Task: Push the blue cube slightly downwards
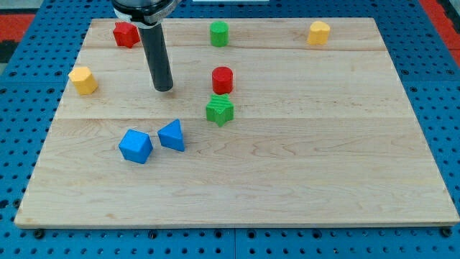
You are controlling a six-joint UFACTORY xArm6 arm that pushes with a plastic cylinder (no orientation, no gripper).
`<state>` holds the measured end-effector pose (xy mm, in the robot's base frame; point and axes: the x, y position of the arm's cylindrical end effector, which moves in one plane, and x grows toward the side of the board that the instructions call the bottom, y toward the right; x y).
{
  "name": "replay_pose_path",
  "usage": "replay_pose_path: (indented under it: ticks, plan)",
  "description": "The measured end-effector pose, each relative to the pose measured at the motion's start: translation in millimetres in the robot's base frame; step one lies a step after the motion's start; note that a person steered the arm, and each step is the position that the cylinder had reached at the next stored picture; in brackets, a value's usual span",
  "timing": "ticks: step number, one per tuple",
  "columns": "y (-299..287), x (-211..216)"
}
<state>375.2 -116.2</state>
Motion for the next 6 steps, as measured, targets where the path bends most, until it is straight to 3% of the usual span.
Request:
replay_pose_path:
  ticks: [4, 5, 6]
  plan:
    - [14.6, 0.4]
    - [-11.2, 7.2]
    - [-29.0, 85.6]
